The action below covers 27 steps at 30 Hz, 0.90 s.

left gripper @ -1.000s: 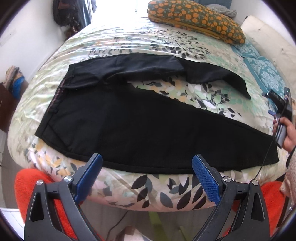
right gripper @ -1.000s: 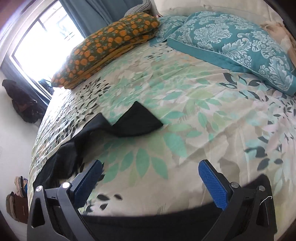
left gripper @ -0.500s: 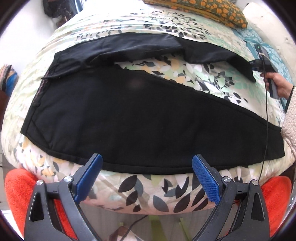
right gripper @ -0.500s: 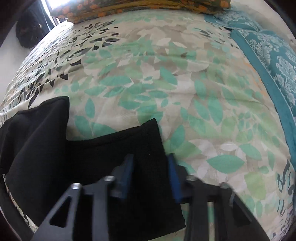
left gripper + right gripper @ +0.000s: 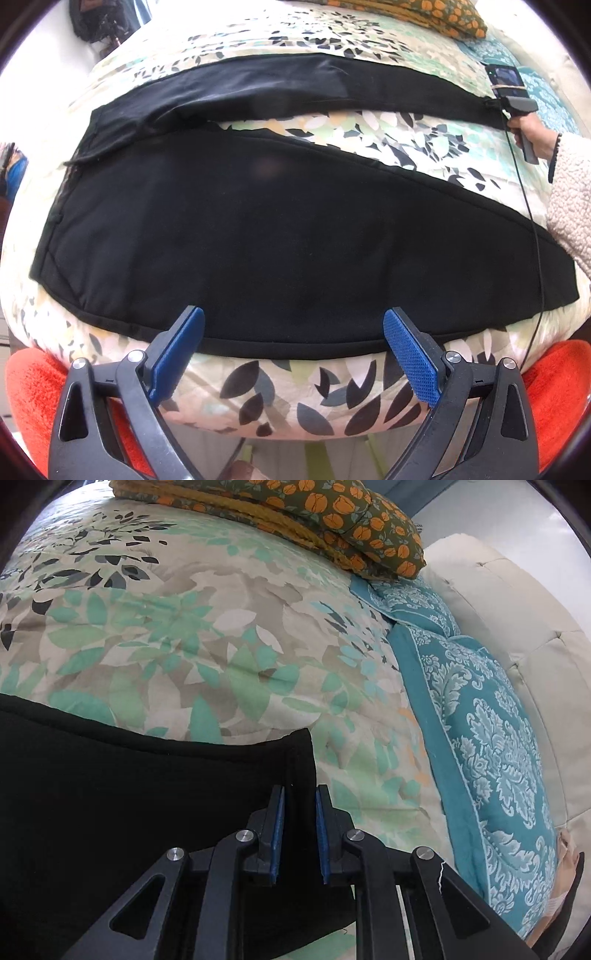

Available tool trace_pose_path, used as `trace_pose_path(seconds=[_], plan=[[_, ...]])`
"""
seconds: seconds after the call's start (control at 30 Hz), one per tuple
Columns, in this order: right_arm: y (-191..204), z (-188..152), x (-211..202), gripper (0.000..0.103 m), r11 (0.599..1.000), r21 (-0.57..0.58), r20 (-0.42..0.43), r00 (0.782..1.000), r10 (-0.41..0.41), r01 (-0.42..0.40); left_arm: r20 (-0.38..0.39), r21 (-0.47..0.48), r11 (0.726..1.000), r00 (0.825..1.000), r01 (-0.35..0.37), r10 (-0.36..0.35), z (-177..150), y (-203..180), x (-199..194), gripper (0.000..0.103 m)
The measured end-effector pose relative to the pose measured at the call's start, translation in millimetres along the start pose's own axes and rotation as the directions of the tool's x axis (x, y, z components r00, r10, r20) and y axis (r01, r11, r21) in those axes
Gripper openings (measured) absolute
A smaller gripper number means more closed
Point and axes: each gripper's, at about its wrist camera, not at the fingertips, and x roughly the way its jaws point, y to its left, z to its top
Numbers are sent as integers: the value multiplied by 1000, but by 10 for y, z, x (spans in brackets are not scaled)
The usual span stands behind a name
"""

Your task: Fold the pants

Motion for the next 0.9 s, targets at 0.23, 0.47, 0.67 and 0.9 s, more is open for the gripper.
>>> trace_pose_path(seconds=[0.23, 0.47, 0.67, 0.9], plan=[[-650, -306, -898, 102, 960, 256, 152, 986, 75, -112, 105, -66, 996, 992, -64, 71, 410, 444, 15, 98], [-190, -1758, -2458, 103, 785, 284, 153, 834, 530, -551, 251, -107, 992, 963, -67, 93, 653, 764, 278, 98], [555, -3004, -2599, 102, 858, 214, -33, 874, 485, -468, 196, -27, 989, 969, -147, 150, 341, 834, 749, 100], [-677, -3518, -2121, 103, 852, 502, -124, 963, 241, -148, 109, -145, 967, 968, -208, 225, 231, 1546, 587, 99]])
